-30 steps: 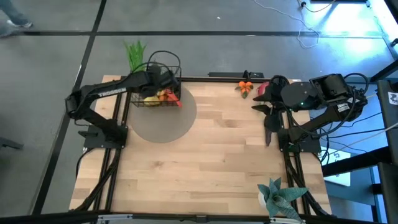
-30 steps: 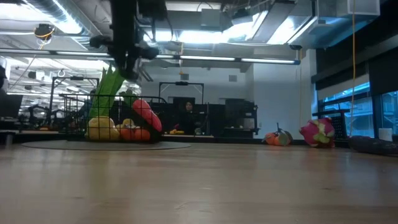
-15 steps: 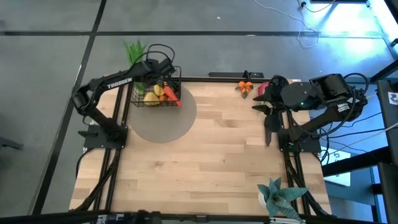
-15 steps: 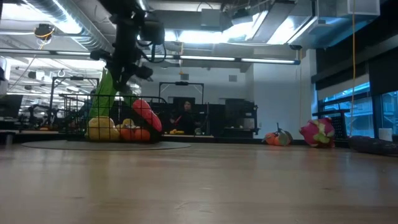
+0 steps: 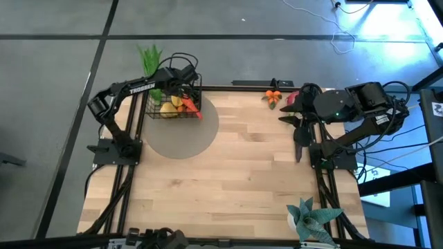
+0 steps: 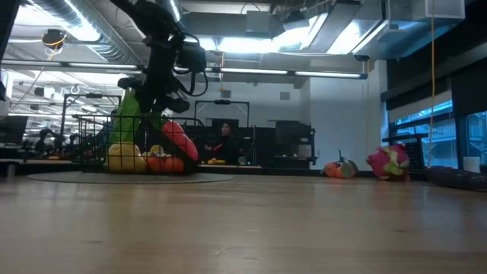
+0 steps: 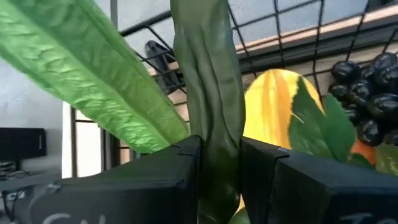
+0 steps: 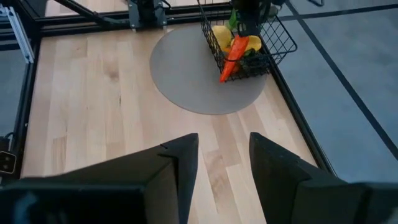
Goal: Build produce basket
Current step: Put the green chili pepper into the wire basket
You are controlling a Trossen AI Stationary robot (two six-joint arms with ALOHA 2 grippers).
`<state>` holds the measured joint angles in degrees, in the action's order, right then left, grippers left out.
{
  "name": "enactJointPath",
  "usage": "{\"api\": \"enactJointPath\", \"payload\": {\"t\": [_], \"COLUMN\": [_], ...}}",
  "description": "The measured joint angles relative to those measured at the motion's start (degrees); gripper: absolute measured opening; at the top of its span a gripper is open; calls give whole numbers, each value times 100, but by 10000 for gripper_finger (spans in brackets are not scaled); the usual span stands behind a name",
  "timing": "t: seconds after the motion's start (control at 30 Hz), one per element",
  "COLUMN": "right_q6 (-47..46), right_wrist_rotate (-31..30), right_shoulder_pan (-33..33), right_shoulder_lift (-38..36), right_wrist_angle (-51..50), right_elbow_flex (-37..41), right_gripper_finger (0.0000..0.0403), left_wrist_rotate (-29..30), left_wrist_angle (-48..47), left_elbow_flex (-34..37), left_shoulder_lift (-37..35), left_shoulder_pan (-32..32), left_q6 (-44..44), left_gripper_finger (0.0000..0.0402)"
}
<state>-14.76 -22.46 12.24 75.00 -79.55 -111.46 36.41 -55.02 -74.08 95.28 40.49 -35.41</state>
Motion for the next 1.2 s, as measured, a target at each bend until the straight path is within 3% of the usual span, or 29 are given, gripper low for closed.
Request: {"api": "enactJointPath", "payload": {"t": [0.83, 1.2], "right_q6": [4, 26], "right_wrist_rotate": [2, 4], "right_shoulder_pan": [1, 0], "right_shoulder_lift": [0, -1], "right_wrist_angle": [4, 3], "right_elbow_flex": [0, 0], "right_gripper_finger": [132, 132], "left_wrist_rotate": [32, 152], "left_wrist_angle": [-94, -49], "left_elbow_flex": [-2, -2], "left_shoulder_lift": [116, 116], "left_shoulder_pan": [48, 61], "left_q6": [285, 469], "left_gripper_finger": [56, 110]}}
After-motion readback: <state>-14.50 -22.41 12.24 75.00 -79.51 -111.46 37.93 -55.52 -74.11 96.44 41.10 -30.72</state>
